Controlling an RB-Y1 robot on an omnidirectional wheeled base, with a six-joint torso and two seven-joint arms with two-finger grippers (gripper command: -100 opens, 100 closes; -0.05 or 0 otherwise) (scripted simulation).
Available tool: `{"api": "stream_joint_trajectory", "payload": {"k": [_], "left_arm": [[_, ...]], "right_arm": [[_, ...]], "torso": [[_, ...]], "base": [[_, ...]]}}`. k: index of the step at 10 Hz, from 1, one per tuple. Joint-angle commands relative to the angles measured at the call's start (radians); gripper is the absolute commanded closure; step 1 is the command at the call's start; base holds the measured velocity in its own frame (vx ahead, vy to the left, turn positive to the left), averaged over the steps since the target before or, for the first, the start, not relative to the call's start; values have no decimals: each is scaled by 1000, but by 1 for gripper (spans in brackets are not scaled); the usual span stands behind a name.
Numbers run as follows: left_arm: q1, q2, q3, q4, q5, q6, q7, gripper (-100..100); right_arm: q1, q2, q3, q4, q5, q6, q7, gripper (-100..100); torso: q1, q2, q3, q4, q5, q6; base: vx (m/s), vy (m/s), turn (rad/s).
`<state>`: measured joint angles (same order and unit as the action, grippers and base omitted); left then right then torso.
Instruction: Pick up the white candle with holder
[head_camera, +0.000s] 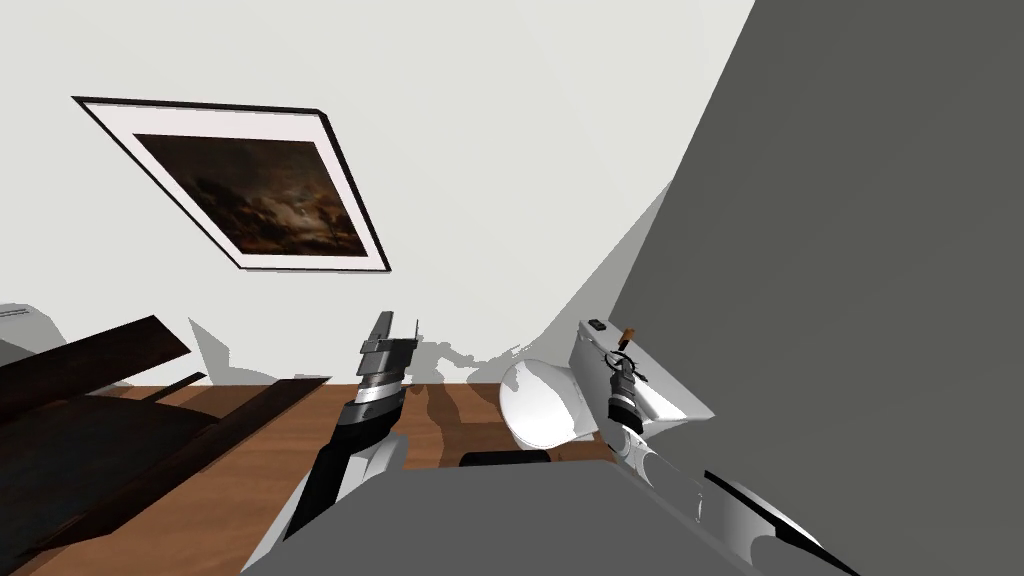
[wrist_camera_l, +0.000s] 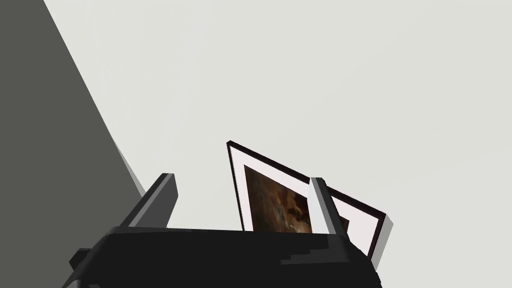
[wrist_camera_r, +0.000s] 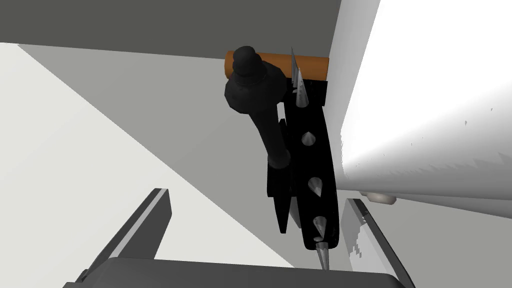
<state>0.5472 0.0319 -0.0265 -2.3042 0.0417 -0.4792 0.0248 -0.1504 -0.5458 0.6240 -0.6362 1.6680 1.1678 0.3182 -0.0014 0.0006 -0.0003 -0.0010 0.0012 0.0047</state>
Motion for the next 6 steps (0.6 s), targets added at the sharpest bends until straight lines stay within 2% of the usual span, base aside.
{"api": "stream_joint_trajectory", "payload": {"k": [1,6], "left_arm": [[0,0,0,0,0,0,0,0],[0,0,0,0,0,0,0,0]], "right_arm": [[8,-16,11,-13,13,-6,-16,-100],[8,-16,11,-13,13,-6,-16,-100]], "torso": [[0,0,0,0,0,0],[-3,2,1,1,-1,0]], "base": [[15,35,-99],[2,5,-15]]}}
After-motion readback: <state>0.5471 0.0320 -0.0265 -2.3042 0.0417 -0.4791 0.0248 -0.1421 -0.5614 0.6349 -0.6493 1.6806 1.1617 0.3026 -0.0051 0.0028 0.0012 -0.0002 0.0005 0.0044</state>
